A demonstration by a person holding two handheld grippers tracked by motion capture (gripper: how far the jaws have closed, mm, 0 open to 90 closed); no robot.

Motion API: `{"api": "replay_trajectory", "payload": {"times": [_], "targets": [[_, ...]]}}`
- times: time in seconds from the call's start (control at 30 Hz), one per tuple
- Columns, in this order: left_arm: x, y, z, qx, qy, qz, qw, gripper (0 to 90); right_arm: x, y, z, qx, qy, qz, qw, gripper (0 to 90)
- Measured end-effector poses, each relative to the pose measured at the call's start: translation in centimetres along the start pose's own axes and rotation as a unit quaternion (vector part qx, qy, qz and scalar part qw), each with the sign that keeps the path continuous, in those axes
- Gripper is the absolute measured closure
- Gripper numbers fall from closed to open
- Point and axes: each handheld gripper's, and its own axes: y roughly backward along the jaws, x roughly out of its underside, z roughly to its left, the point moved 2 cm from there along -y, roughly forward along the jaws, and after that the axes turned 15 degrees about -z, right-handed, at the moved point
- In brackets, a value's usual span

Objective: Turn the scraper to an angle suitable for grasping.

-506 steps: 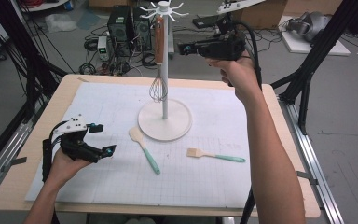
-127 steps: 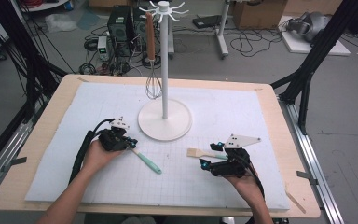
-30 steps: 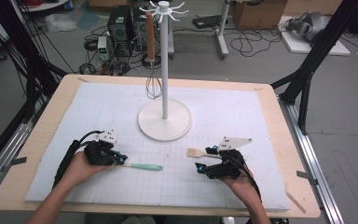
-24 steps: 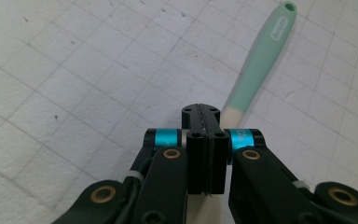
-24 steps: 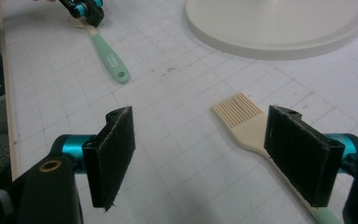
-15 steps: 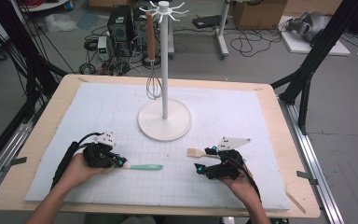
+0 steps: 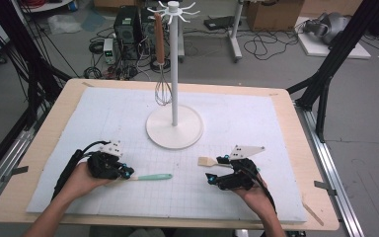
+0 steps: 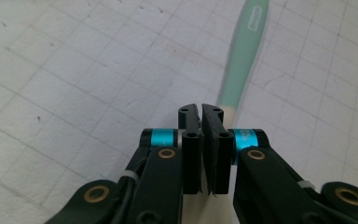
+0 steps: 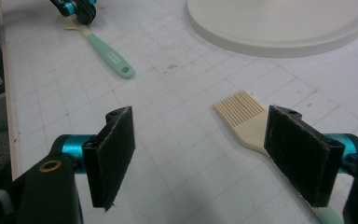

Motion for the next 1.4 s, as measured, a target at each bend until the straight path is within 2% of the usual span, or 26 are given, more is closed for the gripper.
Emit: {"api": "replay_trajectory", "payload": {"times": [0.1,0.23,0.4,0.73,0.8,0.9,1.4], "targets": [[-0.6,0.2,-0.2,0.013,-0.027,0.001,0.9996,82.0,0.0,0.0,0.0,0.0,-0.001,0.0,1.0,23.5],[-1.1,-0.1,-0.4,0.027,-0.045,0.006,0.9986,77.7,0.0,0.0,0.0,-0.001,-0.001,0.001,1.0,23.5],[-0.9,-0.7,-0.5,0.041,-0.051,0.015,0.9977,73.7,0.0,0.0,0.0,-0.002,0.001,0.001,1.0,23.5],[-0.6,-1.5,-0.7,0.049,-0.061,0.037,0.9962,72.4,0.1,-0.1,0.0,-0.002,0.001,0.003,1.0,23.5],[-0.6,-1.5,-0.7,0.049,-0.057,0.034,0.9966,72.3,0.0,-0.1,0.0,-0.003,0.001,0.003,1.0,23.5],[-0.6,-1.6,-0.6,0.051,-0.062,0.039,0.996,72.3,0.1,-0.1,0.0,-0.003,0.002,0.003,1.0,23.5],[-0.7,-2.2,-0.8,0.057,-0.065,0.034,0.9957,72.5,0.1,-0.1,0.0,-0.003,0.0,0.003,1.0,23.4]]}}
